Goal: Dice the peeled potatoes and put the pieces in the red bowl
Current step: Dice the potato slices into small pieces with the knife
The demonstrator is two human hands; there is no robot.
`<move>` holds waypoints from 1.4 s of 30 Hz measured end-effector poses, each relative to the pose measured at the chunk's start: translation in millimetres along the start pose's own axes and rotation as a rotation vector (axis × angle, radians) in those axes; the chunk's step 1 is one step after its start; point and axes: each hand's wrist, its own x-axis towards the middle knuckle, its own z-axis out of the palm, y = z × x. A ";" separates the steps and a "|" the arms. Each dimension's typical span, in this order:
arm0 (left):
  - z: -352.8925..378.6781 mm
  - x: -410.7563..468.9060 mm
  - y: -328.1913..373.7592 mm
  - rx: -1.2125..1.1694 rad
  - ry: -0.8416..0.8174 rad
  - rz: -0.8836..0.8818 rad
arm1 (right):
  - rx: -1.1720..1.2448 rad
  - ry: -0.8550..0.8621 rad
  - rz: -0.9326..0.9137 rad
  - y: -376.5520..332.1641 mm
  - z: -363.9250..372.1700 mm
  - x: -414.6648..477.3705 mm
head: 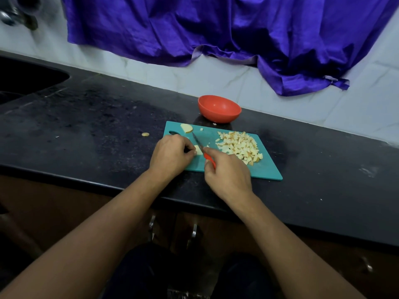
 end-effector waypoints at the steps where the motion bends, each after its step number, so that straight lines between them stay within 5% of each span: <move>1: 0.3 -0.1 -0.7 -0.003 0.001 -0.001 | -0.013 -0.002 -0.002 -1.7 2.9 0.3; 9: 1.2 0.7 -0.7 -0.003 0.006 -0.002 | -0.143 -0.074 -0.040 -2.6 1.8 -2.3; 16: -0.3 -0.1 -0.5 -0.016 0.005 -0.029 | 0.034 -0.065 0.039 13.5 -16.6 -9.6; 37: 0.0 0.6 -4.8 -0.065 -0.003 -0.031 | -0.051 -0.123 -0.012 3.5 -9.8 -4.7; 42: 0.4 1.3 -6.4 -0.093 -0.007 -0.056 | 0.066 0.004 0.020 10.4 -11.8 -15.5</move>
